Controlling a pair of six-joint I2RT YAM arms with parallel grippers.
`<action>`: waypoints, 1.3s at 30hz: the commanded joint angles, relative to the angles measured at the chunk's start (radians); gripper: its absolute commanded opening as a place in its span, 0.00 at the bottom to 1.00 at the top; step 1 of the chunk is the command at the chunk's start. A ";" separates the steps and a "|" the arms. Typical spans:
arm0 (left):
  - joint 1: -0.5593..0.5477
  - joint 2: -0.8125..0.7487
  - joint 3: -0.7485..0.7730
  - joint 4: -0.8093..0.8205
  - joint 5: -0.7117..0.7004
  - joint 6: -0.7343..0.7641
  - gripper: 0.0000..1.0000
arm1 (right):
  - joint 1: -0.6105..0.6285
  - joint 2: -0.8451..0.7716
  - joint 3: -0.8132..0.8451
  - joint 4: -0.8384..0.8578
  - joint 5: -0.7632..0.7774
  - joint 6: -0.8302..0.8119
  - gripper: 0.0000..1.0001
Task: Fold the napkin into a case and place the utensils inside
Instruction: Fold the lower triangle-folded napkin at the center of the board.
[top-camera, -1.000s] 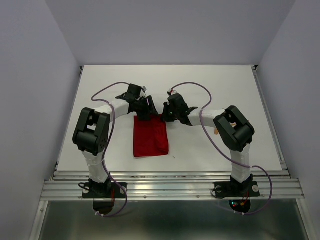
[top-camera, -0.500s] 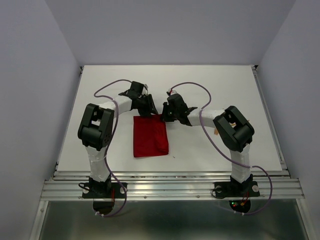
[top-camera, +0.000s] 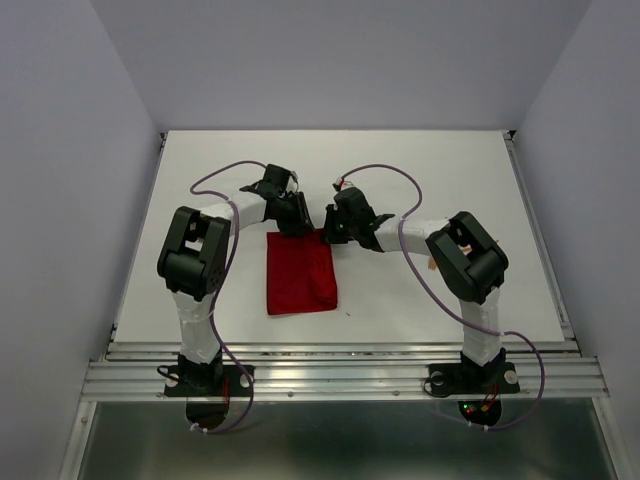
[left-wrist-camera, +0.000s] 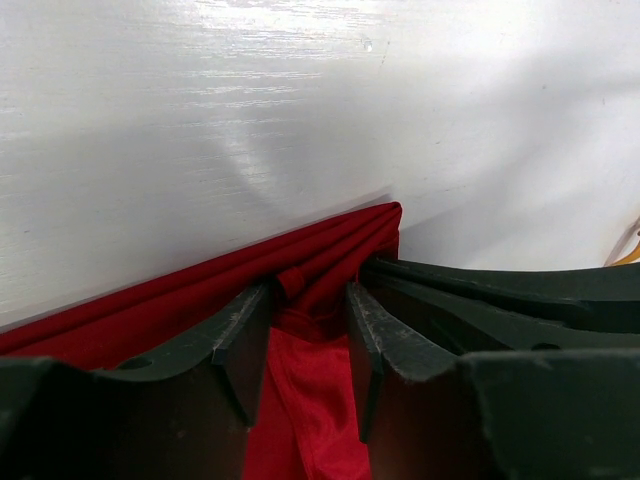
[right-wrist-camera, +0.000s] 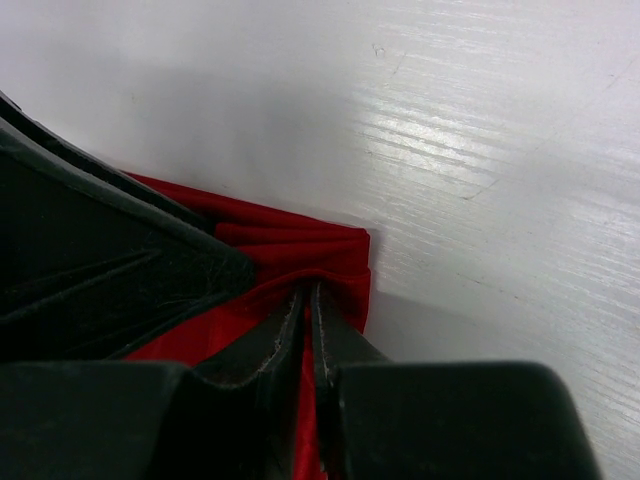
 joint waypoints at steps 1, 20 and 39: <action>-0.005 -0.033 0.009 0.006 0.012 0.012 0.46 | 0.012 0.015 0.042 0.025 -0.003 0.000 0.13; -0.005 -0.098 -0.075 0.125 0.062 -0.001 0.52 | 0.012 0.015 0.040 0.029 -0.013 0.002 0.13; -0.039 -0.059 -0.044 0.052 0.014 0.057 0.41 | 0.012 0.021 0.045 0.029 -0.018 0.002 0.13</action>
